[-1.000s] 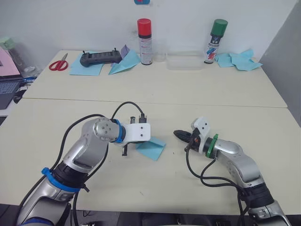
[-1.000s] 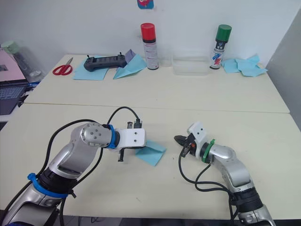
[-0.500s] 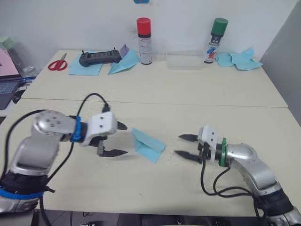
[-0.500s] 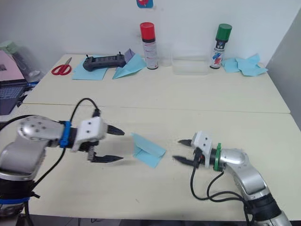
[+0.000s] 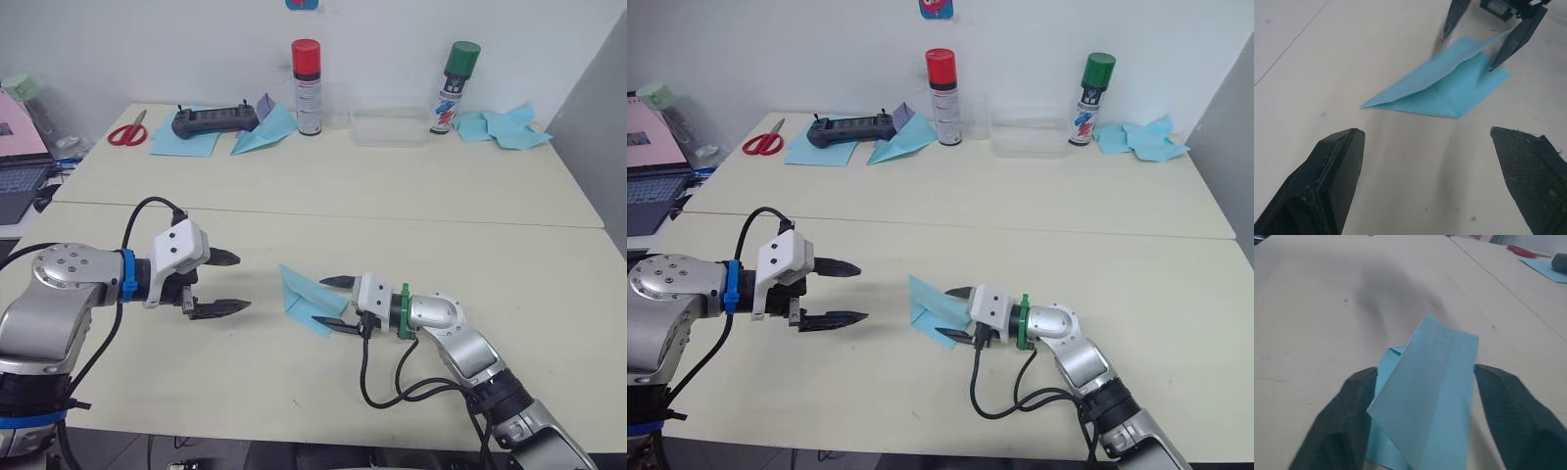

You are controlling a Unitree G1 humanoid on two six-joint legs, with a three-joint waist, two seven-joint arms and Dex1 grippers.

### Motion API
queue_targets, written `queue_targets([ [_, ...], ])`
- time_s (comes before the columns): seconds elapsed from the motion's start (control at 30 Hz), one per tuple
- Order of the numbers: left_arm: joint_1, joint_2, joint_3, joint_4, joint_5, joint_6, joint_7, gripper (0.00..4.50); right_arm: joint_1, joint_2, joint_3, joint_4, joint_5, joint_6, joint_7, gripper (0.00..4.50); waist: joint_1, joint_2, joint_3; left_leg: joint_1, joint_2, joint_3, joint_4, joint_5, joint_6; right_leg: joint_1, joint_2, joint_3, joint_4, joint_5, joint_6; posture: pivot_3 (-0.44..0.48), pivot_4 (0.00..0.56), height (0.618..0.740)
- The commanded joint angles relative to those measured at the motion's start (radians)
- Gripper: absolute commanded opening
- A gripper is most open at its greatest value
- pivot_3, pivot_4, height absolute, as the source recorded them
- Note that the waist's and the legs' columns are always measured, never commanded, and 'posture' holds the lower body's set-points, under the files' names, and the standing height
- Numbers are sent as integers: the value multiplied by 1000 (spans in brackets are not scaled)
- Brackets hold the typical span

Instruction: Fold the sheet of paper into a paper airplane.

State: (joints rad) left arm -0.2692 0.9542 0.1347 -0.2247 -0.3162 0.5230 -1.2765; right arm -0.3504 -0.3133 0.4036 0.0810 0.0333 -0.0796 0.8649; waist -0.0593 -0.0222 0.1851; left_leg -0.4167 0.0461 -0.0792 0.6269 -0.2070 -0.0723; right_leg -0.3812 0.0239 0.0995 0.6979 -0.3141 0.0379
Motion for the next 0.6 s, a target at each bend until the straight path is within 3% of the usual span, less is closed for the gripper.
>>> queue_targets([
  [0.03,0,9,4,-29,-22,-5,22,4500,-25,-3,-12,10,-9,-53,3,1772,2,0,0,0,0,0,0,0,0,0,0,0,0,0,0,0,150,740],
  [0.2,-6,-5,-8,-25,-27,-9,48,4500,2,-65,-42,-22,52,-58,88,67,2,0,0,0,0,0,1,0,0,1,0,0,0,0,0,0,150,740],
  [0.6,-55,-56,-105,-22,-35,-13,78,4500,92,-229,-134,-69,150,-166,232,67,2,0,0,0,0,0,1,0,0,1,0,0,0,-1,1,0,150,740],
])
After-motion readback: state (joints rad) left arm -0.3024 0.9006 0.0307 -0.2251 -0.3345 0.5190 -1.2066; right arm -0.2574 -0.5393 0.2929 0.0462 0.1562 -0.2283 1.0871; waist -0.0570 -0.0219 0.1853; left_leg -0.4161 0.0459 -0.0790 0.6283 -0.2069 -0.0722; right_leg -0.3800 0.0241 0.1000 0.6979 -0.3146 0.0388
